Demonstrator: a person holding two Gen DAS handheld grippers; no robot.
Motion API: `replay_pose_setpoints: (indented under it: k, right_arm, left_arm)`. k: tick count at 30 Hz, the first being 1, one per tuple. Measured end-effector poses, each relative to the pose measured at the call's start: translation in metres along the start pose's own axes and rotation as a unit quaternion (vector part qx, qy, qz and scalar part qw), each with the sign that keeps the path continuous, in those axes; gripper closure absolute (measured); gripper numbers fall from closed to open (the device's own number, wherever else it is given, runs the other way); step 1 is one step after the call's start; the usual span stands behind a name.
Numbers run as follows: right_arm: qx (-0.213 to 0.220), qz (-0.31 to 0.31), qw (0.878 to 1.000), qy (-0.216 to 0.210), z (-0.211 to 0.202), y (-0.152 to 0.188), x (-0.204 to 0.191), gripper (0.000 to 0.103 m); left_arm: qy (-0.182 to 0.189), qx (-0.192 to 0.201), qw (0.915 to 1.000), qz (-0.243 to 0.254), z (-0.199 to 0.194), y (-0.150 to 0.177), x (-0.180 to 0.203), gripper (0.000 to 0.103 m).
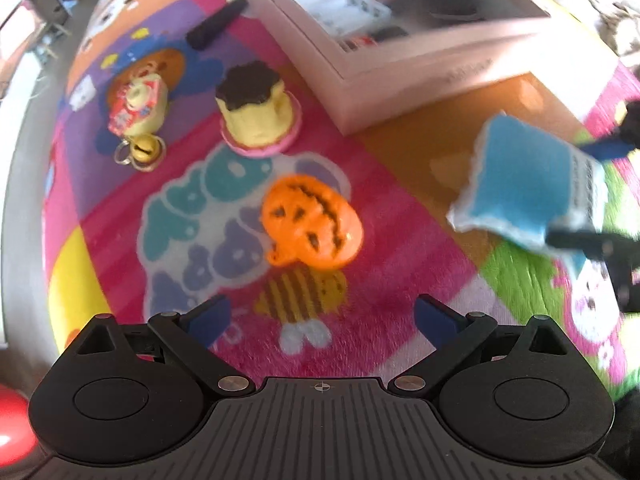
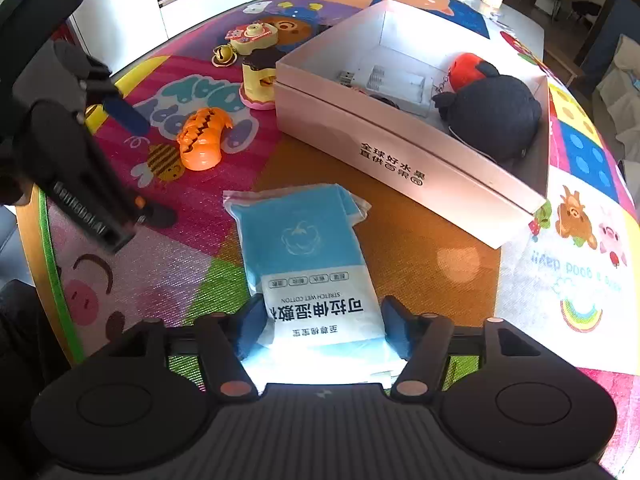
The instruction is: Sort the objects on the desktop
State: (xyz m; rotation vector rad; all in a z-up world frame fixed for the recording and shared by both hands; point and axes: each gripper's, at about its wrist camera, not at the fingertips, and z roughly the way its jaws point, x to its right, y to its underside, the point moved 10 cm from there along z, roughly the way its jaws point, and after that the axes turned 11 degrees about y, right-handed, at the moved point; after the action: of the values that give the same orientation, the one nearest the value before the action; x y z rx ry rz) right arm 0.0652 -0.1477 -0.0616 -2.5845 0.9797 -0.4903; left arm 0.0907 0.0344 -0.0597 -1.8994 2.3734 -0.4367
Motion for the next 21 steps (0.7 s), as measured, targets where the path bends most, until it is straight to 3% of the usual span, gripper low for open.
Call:
replay_pose_setpoints:
  k: [2,5,7,12,13,15,21]
  right_arm:
    - [0.001,0.001,1.0,-0.002,0.005,0.001,0.0,0.036]
    - [0.0,0.003,1.0,-0.005,0.011,0.005,-0.002,0.033]
    - [0.005,0.004,1.0,-0.003,0.013,0.006,-0.003,0.032]
    - [0.014,0.016,1.0,-0.01,0.013,0.009,-0.001,0.029]
    - [0.015,0.017,1.0,-0.01,0.013,0.01,-0.001,0.029]
    - [0.017,0.018,1.0,-0.01,0.012,0.01,-0.001,0.029]
    - [0.018,0.02,1.0,-0.01,0.012,0.01,-0.001,0.029]
  left_arm:
    - [0.005,0.011,0.9997,-0.02,-0.002,-0.009,-0.002,0.006]
    - [-0.009,0.019,0.9997,-0.013,-0.001,-0.019,-0.004,0.02]
    - [-0.012,0.019,0.9997,-0.013,0.0,-0.024,-0.006,0.017]
    - [-0.027,0.034,0.9991,-0.004,-0.001,-0.036,-0.009,0.024]
    - [-0.022,0.035,0.9991,-0.005,0.0,-0.038,-0.007,0.027]
    - [-0.008,0.035,0.9994,-0.006,0.002,-0.042,-0.006,0.043]
    - [-0.002,0.026,0.9994,0.022,0.002,-0.034,0.01,0.043]
